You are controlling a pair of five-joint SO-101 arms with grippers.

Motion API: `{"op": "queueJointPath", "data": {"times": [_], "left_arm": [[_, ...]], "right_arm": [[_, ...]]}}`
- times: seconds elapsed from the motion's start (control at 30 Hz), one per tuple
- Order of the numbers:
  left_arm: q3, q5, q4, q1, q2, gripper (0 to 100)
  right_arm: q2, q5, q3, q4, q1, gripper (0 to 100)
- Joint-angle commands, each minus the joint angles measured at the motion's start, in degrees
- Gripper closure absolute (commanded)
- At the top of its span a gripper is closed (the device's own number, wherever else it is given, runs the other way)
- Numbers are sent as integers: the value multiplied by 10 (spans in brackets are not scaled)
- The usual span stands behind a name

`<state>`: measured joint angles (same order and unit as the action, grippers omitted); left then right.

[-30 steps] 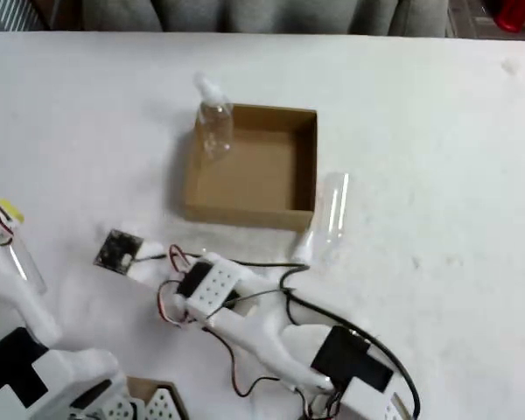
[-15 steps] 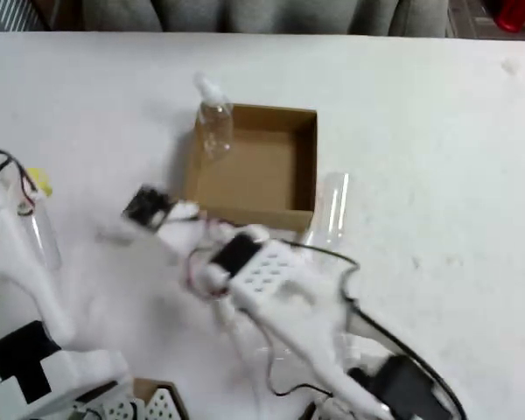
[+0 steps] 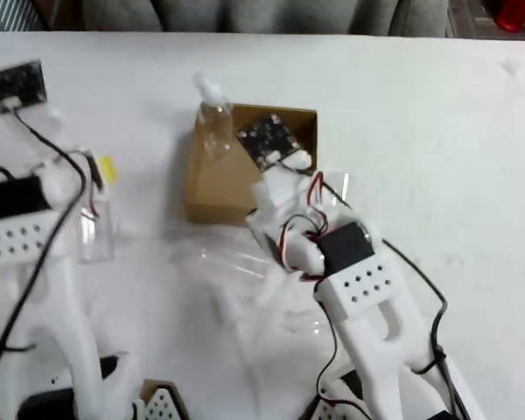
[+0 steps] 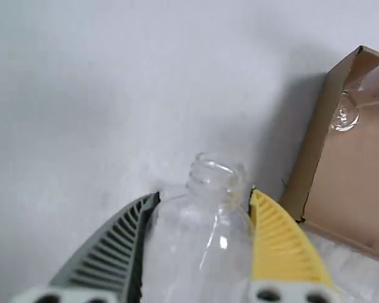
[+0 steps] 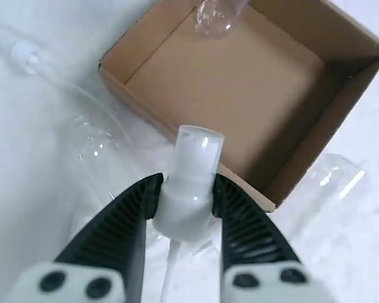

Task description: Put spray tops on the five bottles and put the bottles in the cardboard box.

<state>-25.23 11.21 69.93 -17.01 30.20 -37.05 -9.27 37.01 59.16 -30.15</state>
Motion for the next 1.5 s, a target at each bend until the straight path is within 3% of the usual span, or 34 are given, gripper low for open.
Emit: {"op": "queueJointPath", "data": {"times": [0.0, 0.17, 0.33, 0.47, 0.77, 0.93, 1.2, 1.47], "left_arm": [[-78, 20, -91, 16, 70, 977], [-123, 20, -112, 31, 98, 976], [-188, 21, -205, 27, 104, 977], [-188, 24, -193, 36, 105, 977], [-207, 20, -213, 77, 132, 977], [-280, 20, -258, 127, 220, 976], [-431, 20, -367, 155, 390, 976], [-563, 20, -490, 157, 545, 976]], "right_arm": [[6, 12, 14, -42, 11, 982], [7, 44, 50, -94, 0, 982], [2, 76, 84, -178, -3, 982], [-13, 74, 82, -181, 7, 982], [-54, 77, 83, -351, 22, 983], [-57, 77, 22, -472, 26, 983], [-56, 117, -33, -579, -13, 983], [-42, 114, -185, -596, -95, 983]]}}
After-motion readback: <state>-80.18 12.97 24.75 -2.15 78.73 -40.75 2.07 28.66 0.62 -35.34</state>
